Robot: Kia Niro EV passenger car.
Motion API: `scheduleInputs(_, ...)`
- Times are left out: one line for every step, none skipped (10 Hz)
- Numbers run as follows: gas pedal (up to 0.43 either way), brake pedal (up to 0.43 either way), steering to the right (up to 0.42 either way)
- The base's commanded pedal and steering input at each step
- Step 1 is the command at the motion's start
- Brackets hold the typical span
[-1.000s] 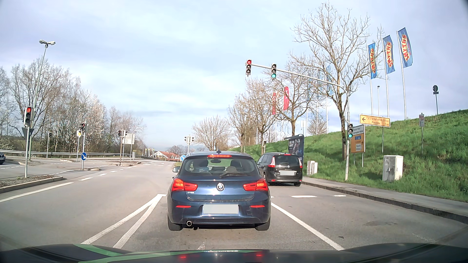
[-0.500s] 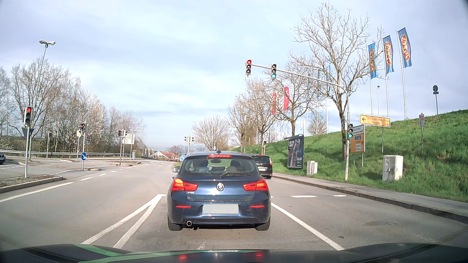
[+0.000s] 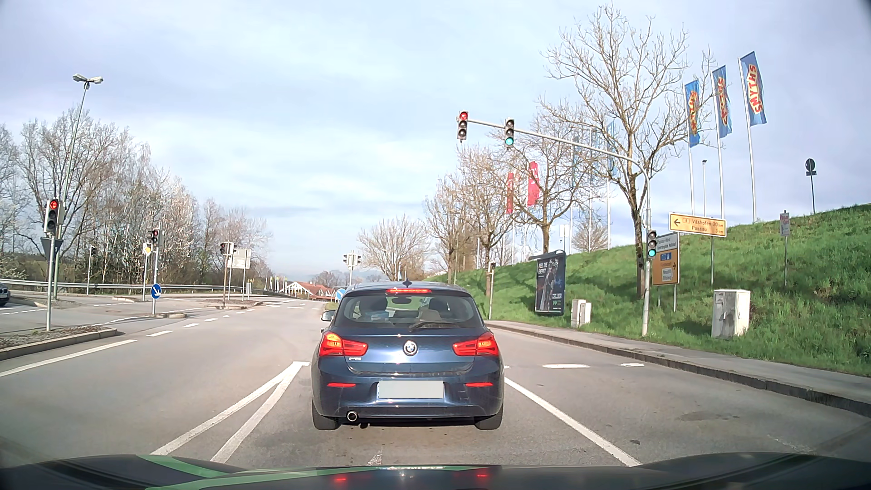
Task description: Follow the waypoints while adhering to traffic rules and regulations
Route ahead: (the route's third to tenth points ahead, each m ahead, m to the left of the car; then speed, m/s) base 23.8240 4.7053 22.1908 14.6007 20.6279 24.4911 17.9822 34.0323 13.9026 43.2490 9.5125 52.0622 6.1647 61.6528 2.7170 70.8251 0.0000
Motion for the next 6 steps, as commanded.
scheduleInputs(0.0,0.409,-0.075)
scheduleInputs(0.0,0.409,-0.075)
scheduleInputs(0.0,0.409,-0.075)
scheduleInputs(0.0,0.409,-0.075)
scheduleInputs(0.0,0.409,-0.075)
scheduleInputs(0.0,0.409,-0.075)
